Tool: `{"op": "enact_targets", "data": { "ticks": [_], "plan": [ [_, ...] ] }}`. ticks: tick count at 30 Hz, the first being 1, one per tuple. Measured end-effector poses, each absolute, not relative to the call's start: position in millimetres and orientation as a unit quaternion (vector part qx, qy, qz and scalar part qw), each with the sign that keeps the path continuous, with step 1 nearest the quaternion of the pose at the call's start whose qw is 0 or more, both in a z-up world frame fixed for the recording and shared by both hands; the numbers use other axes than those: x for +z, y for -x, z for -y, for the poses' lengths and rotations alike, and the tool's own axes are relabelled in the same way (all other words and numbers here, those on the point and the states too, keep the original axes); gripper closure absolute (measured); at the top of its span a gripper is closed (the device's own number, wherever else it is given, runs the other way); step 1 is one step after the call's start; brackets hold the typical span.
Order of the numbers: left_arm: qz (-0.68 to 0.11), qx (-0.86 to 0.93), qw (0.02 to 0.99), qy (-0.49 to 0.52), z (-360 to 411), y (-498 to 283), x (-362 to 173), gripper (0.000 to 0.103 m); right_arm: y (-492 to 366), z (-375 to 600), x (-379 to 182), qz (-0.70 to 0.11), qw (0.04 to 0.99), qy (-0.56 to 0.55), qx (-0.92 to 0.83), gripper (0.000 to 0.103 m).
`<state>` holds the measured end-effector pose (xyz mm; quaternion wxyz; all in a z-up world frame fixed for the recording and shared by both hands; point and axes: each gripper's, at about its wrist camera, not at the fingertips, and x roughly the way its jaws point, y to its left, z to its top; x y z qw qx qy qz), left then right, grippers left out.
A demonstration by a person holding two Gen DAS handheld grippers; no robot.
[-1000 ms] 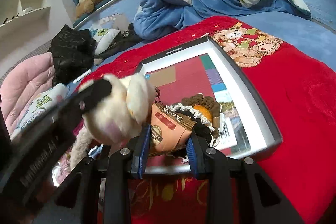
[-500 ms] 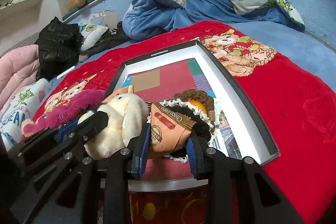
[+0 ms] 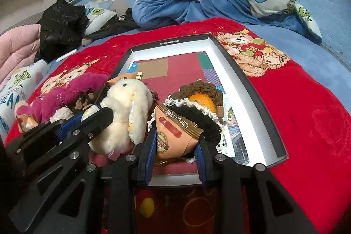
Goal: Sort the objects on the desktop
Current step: 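Open the left gripper to drop the bunny in the box while the right releases the packet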
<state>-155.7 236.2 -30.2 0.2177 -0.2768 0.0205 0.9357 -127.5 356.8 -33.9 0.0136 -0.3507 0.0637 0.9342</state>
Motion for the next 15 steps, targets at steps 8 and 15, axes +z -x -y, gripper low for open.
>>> {"op": "enact_targets", "data": {
  "ticks": [8, 15],
  "plan": [
    [-0.014, 0.938, 0.207, 0.280, -233.7, 156.9, -29.6, 0.078, 125.9, -356.0, -32.6, -0.062, 0.020, 0.345, 0.936, 0.072],
    [-0.018, 0.940, 0.202, 0.276, -234.5, 155.5, -26.6, 0.070, 120.2, -356.4, -30.0, -0.055, 0.029, 0.336, 0.940, 0.071]
  ]
}}
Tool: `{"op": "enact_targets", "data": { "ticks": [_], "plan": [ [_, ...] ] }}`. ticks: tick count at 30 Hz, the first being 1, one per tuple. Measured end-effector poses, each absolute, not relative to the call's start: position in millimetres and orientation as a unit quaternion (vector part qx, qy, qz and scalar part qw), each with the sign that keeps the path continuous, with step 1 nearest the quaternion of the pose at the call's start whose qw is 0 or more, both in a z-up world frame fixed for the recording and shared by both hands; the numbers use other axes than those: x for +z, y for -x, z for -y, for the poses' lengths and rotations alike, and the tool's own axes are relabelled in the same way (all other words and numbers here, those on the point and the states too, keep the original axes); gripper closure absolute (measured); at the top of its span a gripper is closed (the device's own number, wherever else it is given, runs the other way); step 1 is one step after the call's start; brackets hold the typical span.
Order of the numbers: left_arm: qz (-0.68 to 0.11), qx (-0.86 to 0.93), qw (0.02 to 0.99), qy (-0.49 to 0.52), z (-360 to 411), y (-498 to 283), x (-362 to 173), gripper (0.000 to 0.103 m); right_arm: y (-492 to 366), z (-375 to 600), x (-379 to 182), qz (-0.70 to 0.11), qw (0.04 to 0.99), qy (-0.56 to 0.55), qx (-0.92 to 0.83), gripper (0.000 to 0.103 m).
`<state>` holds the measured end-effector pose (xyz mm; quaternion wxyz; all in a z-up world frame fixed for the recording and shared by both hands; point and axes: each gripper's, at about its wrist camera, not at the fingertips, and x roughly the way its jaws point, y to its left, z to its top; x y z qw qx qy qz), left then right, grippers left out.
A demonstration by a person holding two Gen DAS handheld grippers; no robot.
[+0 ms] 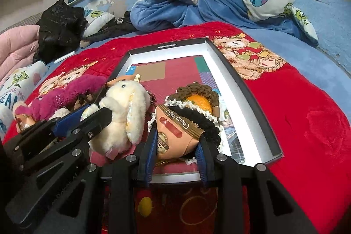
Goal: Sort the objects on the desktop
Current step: 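Open the left gripper to drop the bunny in the box while the right releases the packet, then move both grippers back toward the heap of items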
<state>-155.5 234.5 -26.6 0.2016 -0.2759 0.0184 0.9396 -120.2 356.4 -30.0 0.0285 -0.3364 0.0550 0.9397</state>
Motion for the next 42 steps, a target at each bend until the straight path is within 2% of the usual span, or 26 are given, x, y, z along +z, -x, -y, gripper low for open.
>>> {"op": "enact_targets", "data": {
  "ticks": [2, 4, 5, 7, 8, 10, 11, 12, 17, 42],
  "plan": [
    [-0.012, 0.939, 0.202, 0.279, -232, 157, -25, 0.069, 118, -359, -29, -0.057, 0.034, 0.333, 0.940, 0.067],
    [0.000, 0.938, 0.205, 0.280, -228, 158, -24, 0.062, 115, -364, -28, -0.064, 0.042, 0.329, 0.941, 0.054],
    [0.004, 0.938, 0.203, 0.281, -225, 159, -23, 0.059, 114, -366, -27, -0.067, 0.044, 0.326, 0.942, 0.051],
    [0.007, 0.943, 0.178, 0.282, -221, 162, -22, 0.030, 110, -371, -24, -0.072, 0.056, 0.320, 0.943, 0.038],
    [0.009, 0.945, 0.167, 0.281, -218, 163, -22, 0.023, 109, -373, -24, -0.073, 0.063, 0.318, 0.943, 0.035],
    [0.030, 0.944, 0.160, 0.286, -209, 168, -21, 0.004, 104, -379, -21, -0.082, 0.072, 0.309, 0.945, 0.016],
    [0.038, 0.942, 0.169, 0.286, -205, 170, -21, 0.001, 102, -383, -19, -0.090, 0.070, 0.303, 0.946, 0.009],
    [0.043, 0.941, 0.175, 0.285, -203, 171, -20, 0.000, 99, -385, -17, -0.098, 0.065, 0.296, 0.948, 0.000],
    [0.020, 0.949, 0.164, 0.270, -207, 167, -18, 0.000, 97, -385, -16, -0.101, 0.063, 0.295, 0.948, 0.000],
    [0.031, 0.945, 0.162, 0.282, -201, 168, -19, 0.000, 94, -380, -10, -0.097, 0.075, 0.286, 0.950, 0.000]
  ]
}}
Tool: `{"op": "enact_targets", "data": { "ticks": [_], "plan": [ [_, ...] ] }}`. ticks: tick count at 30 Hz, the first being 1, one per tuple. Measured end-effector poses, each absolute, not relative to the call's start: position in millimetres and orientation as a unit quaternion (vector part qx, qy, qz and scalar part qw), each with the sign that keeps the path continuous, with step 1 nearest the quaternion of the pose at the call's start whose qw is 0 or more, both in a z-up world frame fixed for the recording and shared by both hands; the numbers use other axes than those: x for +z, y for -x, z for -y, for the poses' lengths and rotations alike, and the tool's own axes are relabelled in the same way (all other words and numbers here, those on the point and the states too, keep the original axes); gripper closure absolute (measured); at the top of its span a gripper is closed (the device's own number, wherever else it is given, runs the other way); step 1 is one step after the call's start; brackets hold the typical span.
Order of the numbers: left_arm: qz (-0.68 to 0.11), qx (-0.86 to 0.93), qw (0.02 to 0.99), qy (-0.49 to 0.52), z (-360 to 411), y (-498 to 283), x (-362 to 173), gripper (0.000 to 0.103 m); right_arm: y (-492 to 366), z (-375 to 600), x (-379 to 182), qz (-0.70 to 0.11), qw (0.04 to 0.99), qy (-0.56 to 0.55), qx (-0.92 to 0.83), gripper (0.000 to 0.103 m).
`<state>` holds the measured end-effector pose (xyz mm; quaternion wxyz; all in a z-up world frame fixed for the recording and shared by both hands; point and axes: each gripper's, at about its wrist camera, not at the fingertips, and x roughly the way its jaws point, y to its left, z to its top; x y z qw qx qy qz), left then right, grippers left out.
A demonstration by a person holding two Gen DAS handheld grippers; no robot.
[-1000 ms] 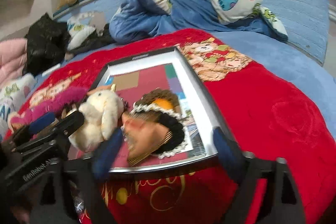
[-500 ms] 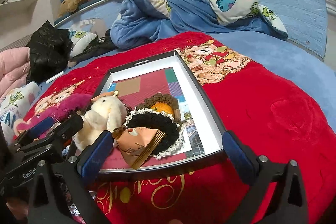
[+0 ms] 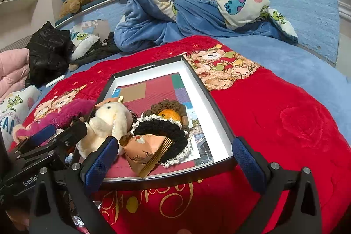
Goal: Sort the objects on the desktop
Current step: 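Move both grippers back toward the heap of items, then lower both grippers over the heap beside the pink plush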
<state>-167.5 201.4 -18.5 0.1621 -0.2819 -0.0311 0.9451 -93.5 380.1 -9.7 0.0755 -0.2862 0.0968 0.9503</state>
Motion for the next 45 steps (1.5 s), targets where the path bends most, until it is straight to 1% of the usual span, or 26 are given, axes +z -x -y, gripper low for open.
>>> {"op": "enact_targets", "data": {
  "ticks": [7, 11, 15, 22, 27, 34, 39, 45],
  "plan": [
    [0.030, 0.948, 0.141, 0.283, -187, 156, -8, 0.000, 88, -367, 1, -0.098, 0.071, 0.265, 0.957, 0.000],
    [0.025, 0.951, 0.125, 0.283, -169, 146, -1, 0.000, 85, -352, 11, -0.106, 0.057, 0.248, 0.961, 0.000],
    [0.021, 0.951, 0.104, 0.292, -144, 138, 9, 0.000, 83, -333, 20, -0.093, 0.048, 0.235, 0.966, 0.000],
    [-0.030, 0.960, 0.032, 0.276, -81, 104, 31, 0.000, 80, -296, 26, -0.066, 0.014, 0.226, 0.972, 0.000],
    [-0.012, 0.964, -0.004, 0.267, -17, 75, 44, 0.000, 72, -276, 30, -0.080, -0.023, 0.215, 0.973, 0.000],
    [0.026, 0.962, -0.026, 0.270, 32, 65, 36, 0.000, 71, -246, 23, -0.073, -0.056, 0.226, 0.970, 0.000],
    [0.020, 0.961, -0.025, 0.274, 33, 66, 26, 0.000, 74, -228, 17, -0.062, -0.077, 0.235, 0.967, 0.000],
    [0.010, 0.955, -0.016, 0.297, 23, 71, 2, 0.000, 76, -210, 7, -0.041, -0.103, 0.250, 0.962, 0.000]
  ]
}}
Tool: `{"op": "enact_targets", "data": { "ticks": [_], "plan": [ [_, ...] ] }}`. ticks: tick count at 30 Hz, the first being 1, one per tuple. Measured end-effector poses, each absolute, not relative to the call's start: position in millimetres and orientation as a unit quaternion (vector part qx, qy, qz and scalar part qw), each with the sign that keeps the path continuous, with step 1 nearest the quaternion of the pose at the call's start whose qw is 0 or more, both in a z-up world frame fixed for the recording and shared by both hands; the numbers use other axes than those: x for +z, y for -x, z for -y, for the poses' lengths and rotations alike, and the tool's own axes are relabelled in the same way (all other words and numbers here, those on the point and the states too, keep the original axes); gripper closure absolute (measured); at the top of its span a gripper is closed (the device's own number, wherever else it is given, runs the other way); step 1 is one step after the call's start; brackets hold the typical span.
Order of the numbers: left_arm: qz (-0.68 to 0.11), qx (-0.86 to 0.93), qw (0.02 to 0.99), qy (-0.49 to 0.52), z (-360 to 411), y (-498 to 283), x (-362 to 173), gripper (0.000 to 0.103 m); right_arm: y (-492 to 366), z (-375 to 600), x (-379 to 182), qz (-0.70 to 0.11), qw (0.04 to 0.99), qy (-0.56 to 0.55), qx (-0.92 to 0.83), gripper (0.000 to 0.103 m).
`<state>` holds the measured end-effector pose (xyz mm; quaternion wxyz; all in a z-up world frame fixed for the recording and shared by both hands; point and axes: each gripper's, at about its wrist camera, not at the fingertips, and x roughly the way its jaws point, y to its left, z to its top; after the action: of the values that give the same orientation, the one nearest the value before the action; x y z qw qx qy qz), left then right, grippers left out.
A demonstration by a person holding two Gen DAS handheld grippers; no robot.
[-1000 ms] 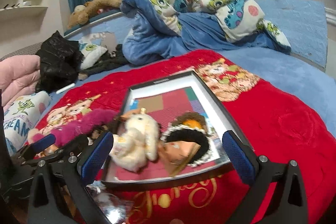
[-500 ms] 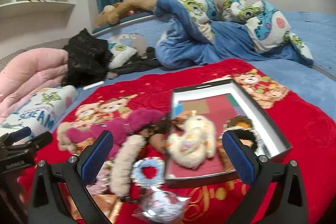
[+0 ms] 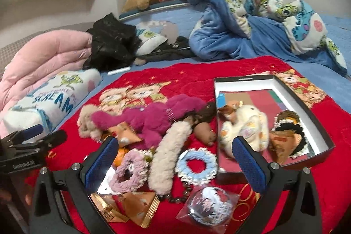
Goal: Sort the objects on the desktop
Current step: 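Lower both grippers over the heap beside the pink plush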
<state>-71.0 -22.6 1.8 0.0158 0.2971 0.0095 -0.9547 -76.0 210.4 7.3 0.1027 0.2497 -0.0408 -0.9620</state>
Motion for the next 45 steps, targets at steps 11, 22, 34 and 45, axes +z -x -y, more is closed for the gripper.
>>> {"op": "enact_targets", "data": {
  "ticks": [11, 22, 34, 45],
  "plan": [
    [0.009, -0.941, 0.008, -0.339, 14, 80, -34, 0.000, 89, -201, -12, 0.047, 0.135, -0.298, -0.944, 0.013],
    [0.025, -0.932, -0.016, -0.360, -3, 81, -49, 0.000, 96, -183, -31, 0.039, 0.180, -0.335, -0.924, 0.049],
    [0.039, -0.920, -0.040, -0.387, -14, 86, -64, 0.000, 94, -182, -24, 0.054, 0.203, -0.330, -0.920, 0.058],
    [-0.017, -0.910, -0.053, -0.412, -1, 94, -73, 0.000, 95, -168, -33, 0.028, 0.217, -0.354, -0.909, 0.061]
  ]
}}
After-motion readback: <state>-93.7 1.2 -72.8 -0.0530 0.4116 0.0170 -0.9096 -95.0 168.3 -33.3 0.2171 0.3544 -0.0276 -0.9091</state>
